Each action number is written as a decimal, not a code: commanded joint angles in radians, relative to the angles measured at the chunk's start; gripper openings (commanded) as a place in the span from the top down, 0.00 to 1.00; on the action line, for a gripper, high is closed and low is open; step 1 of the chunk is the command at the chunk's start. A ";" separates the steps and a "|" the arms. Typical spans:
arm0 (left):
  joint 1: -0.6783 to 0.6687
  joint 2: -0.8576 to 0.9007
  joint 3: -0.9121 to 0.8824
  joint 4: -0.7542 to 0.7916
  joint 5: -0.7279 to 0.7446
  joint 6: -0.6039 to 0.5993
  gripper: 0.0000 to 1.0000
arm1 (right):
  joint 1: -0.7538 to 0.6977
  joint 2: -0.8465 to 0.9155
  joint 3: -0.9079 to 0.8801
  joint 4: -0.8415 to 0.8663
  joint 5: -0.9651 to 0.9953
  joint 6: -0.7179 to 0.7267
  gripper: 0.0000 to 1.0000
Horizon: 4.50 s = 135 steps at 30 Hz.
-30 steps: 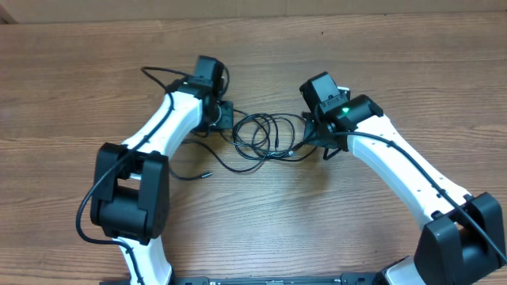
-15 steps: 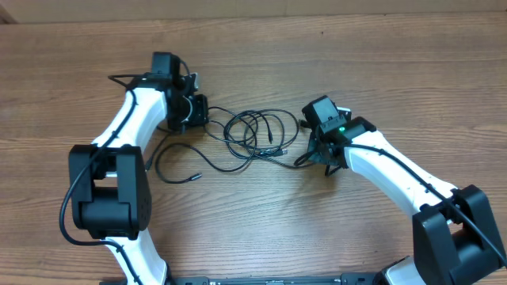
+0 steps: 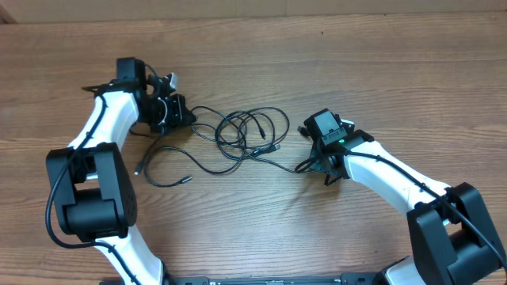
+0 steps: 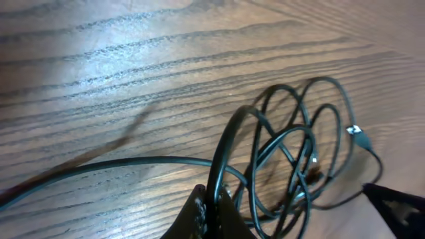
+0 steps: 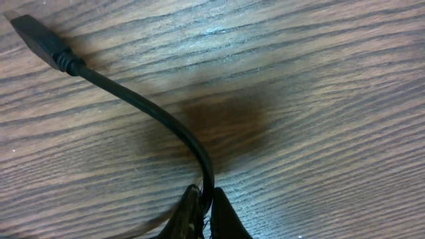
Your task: Untangle cables
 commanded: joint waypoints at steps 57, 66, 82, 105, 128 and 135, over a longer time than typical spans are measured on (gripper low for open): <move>-0.236 0.003 -0.022 0.065 -0.033 0.066 0.96 | -0.005 -0.025 -0.009 0.211 -0.227 -0.116 0.85; -0.224 -0.198 0.000 -0.092 0.231 0.336 0.96 | -0.013 -0.026 0.003 0.232 -0.410 -0.204 0.72; -0.270 -0.535 0.000 -0.272 0.083 0.322 0.96 | -0.144 -0.037 0.129 0.237 -1.241 -0.280 0.61; -0.315 -0.434 -0.003 -0.296 0.079 0.205 0.96 | -0.230 -0.036 0.126 0.141 -0.985 -0.280 0.11; -0.359 -0.433 -0.003 -0.294 0.391 0.875 0.94 | -0.245 -0.036 0.126 0.488 -1.419 0.522 0.37; -0.381 -0.433 -0.003 -0.260 0.390 0.874 0.93 | -0.222 -0.036 0.126 0.488 -1.405 0.598 0.38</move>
